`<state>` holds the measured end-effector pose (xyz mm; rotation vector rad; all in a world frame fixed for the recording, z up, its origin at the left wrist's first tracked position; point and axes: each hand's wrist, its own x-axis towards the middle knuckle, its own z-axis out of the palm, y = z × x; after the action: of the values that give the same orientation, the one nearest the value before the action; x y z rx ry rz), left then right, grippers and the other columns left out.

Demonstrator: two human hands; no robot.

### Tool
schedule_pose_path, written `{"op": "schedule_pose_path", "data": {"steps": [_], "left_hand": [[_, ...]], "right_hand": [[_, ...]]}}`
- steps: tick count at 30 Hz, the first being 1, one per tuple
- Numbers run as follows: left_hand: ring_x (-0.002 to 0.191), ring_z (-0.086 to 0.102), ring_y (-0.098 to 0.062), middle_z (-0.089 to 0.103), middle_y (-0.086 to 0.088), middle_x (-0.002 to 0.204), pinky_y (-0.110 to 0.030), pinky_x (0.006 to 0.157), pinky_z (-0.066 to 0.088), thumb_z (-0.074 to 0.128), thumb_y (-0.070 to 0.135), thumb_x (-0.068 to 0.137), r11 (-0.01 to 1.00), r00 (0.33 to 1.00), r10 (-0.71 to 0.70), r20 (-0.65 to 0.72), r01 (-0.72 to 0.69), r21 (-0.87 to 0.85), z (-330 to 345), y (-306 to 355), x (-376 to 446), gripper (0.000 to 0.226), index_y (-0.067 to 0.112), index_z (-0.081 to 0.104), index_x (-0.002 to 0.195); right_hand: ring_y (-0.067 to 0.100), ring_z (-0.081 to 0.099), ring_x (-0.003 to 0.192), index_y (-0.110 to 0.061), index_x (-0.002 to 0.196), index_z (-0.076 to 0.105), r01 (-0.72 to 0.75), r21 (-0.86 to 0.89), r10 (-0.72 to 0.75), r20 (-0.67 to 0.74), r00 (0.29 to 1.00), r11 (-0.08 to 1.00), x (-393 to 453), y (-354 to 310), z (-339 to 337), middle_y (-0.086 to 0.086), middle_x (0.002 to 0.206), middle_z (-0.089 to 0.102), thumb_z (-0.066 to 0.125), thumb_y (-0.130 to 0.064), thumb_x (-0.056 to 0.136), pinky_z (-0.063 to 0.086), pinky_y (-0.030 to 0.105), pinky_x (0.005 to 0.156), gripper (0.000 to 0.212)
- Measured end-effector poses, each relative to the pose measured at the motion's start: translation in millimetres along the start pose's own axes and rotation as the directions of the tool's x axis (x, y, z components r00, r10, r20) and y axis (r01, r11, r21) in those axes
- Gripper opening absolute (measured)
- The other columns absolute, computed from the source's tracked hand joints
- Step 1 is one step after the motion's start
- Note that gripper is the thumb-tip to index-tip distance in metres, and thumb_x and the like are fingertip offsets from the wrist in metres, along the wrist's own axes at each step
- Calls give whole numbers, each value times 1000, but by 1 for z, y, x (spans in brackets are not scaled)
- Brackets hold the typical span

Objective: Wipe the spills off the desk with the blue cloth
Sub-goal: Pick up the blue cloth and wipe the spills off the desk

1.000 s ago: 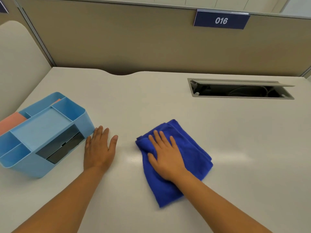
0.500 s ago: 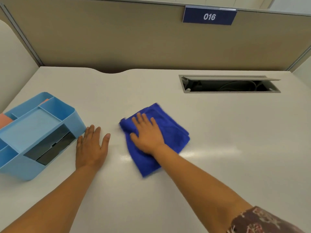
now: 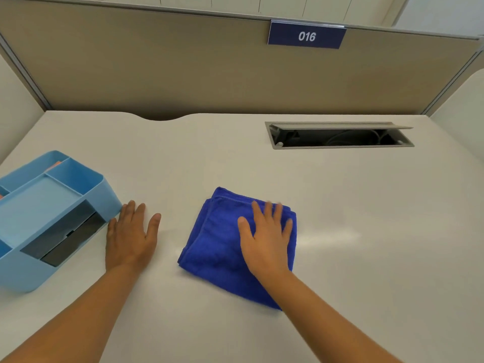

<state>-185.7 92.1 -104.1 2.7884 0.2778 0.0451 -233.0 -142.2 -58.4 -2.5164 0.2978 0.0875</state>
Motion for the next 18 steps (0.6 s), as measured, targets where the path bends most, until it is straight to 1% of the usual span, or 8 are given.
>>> {"op": "schedule_pose_path", "data": {"steps": [2,3,5,7,9,11,15,18], "left_hand": [[147,15,-23,23,-8,157,-41,119,9,25,43,95,1000,1000,-1,0,1,0,0,0,0,59,12,31,144],[147,15,-22,22,-8,157,-41,119,8,25,44,95,1000,1000,-3,1,3,-3,0,0,0,59,12,30,145],[148,13,-21,21,-7,158,-40,119,7,24,44,95,1000,1000,-5,6,5,-4,0,0,0,60,13,28,146],[148,12,-21,19,-6,158,-40,119,7,23,45,94,1000,1000,-4,8,4,-4,0,-1,0,61,14,27,146],[148,13,-22,19,-7,158,-39,119,7,22,46,94,1000,1000,-1,8,1,-2,1,0,0,62,14,26,147],[148,14,-22,20,-7,158,-39,119,7,23,46,94,1000,1000,-1,4,1,1,1,1,-1,62,14,27,147],[147,14,-22,21,-7,158,-39,119,8,23,45,95,1000,1000,-2,7,2,-8,0,1,0,61,13,27,146],[147,14,-22,21,-7,158,-39,119,8,23,44,95,1000,1000,6,4,-6,5,1,1,-1,60,13,27,146]], "right_hand": [[26,-18,148,-20,153,0,-259,-22,260,92,961,966,-1,-7,13,12,161,-9,24,-57,97,-12,50,118,72],[28,-20,147,-18,153,-4,-314,-28,316,95,944,949,5,-8,21,14,160,-13,23,-61,94,-13,52,117,78],[31,-17,147,-13,153,-5,-304,-96,306,10,952,948,24,-9,33,16,160,-12,26,-70,88,-13,55,117,91],[32,-13,148,-12,153,-1,-221,-191,214,-57,975,956,49,-10,39,16,160,-8,30,-78,81,-11,56,116,103],[32,-11,148,-14,153,1,-78,-295,79,-6,997,952,71,-14,41,15,161,-7,32,-81,78,-10,55,116,105],[29,-9,149,-18,154,2,115,-380,-87,88,992,918,82,-19,46,12,161,-6,31,-75,84,-8,52,118,95],[22,-7,150,-23,153,7,437,-350,-375,232,897,829,55,-13,50,5,162,-2,29,-53,96,-7,45,121,69],[18,-2,150,-27,153,12,561,-291,-491,283,824,775,16,17,43,0,162,3,24,-49,92,-8,41,121,66]]}}
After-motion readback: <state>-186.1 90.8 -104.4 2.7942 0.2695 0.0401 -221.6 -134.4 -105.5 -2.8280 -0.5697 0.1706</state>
